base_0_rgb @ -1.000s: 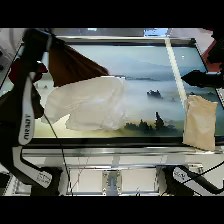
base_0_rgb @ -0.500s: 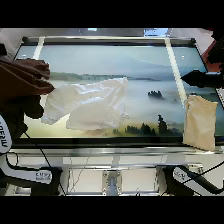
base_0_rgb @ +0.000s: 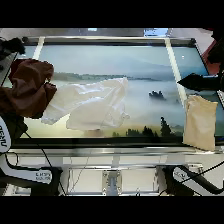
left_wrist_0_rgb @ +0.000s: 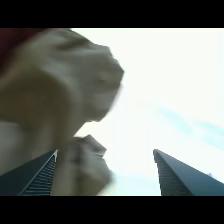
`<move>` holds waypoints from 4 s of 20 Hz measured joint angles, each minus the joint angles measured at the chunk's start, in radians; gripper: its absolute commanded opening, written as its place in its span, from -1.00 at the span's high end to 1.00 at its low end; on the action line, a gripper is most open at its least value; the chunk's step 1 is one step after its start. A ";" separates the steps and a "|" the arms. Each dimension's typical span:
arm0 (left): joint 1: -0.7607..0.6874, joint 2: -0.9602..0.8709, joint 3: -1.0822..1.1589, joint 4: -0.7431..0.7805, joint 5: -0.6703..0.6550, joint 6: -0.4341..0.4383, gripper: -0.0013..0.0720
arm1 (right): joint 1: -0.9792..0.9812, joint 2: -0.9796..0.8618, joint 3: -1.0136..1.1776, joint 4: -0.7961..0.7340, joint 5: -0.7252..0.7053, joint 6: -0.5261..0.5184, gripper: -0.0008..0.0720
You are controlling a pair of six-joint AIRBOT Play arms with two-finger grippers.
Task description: Fold the shirts.
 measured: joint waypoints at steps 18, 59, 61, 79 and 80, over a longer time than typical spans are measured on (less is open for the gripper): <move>-0.362 -0.314 -0.029 -0.333 -0.507 0.254 -0.93 | 0.352 -0.023 -0.178 -0.005 -0.173 0.008 -0.33; -0.124 -0.480 -0.029 -0.001 -0.101 0.241 0.93 | 0.766 -0.353 -0.326 0.076 -0.620 0.114 -0.33; -0.123 -0.480 -0.026 -0.021 -0.116 0.251 0.93 | 0.766 -0.353 -0.326 0.076 -0.621 0.116 -0.32; -0.121 -0.443 0.091 -0.050 -0.245 0.223 0.93 | 0.762 -0.386 -0.325 0.080 -0.759 0.127 0.90; -0.121 -0.440 0.091 -0.050 -0.258 0.223 0.93 | 0.753 -0.383 -0.323 0.079 -0.762 0.123 0.90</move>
